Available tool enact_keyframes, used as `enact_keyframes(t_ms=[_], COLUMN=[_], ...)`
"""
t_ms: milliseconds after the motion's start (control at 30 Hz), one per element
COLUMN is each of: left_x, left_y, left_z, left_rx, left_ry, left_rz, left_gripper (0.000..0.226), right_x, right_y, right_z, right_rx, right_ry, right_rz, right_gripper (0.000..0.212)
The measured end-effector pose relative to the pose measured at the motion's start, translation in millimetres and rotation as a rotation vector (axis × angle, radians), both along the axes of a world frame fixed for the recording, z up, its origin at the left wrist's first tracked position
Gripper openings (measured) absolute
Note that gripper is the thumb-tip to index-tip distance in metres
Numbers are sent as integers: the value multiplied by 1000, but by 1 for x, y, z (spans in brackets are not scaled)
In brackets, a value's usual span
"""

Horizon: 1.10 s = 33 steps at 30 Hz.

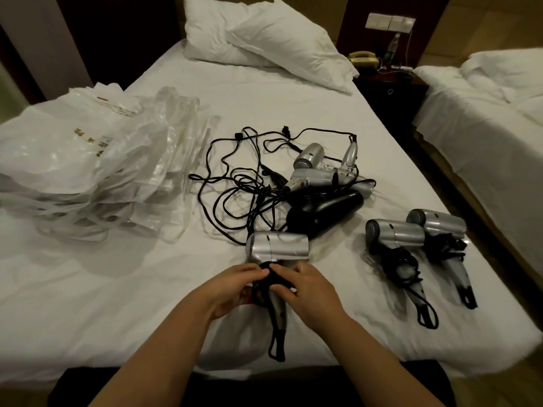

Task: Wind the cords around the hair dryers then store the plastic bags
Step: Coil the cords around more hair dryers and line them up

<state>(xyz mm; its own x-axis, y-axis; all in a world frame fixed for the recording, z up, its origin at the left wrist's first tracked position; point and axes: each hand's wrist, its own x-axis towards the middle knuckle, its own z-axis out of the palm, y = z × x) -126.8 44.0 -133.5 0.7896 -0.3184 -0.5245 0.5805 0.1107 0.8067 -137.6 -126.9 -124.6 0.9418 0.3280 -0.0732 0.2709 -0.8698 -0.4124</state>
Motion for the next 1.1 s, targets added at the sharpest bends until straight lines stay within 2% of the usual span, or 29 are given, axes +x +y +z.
enact_keyframes(t_ms=[100,167,200,267,333,433,567,700,933,1100], left_x=[-1,0,1,2,-1,-8,-10,-8,-11,-9], left_y=[3,2,3,7,11,8,0,-3,3,7], left_z=[0,0,-1,-3,-7,-12,-15,-14,-18,-18], left_rx=[20,53,58,52,82,236,131,13,59,86], left_ry=[-17,-25,-23,-37,-104,-233,-236,-121,-134,-117], left_rz=[-3,50,94,146,135,119,252,433,393,443], left_gripper=[12,15,19,22,14,22,22,21,25,26], right_x=[-1,-2,-3,-3,0,6,8,6,13,17], right_y=[0,1,1,-2,-8,-17,-21,-20,-25,-27], right_z=[-2,-4,-4,-1,1,0,-4,-3,2,0], right_rx=[5,121,260,644,1032,1318,1624,1735,1800,1712], right_ry=[2,18,32,128,276,405,517,562,553,557], right_rz=[31,2,-71,-365,-648,-815,-1049,-1161,-1190,-1164], right_gripper=[47,43,37,19,14,17,24,30,31,28])
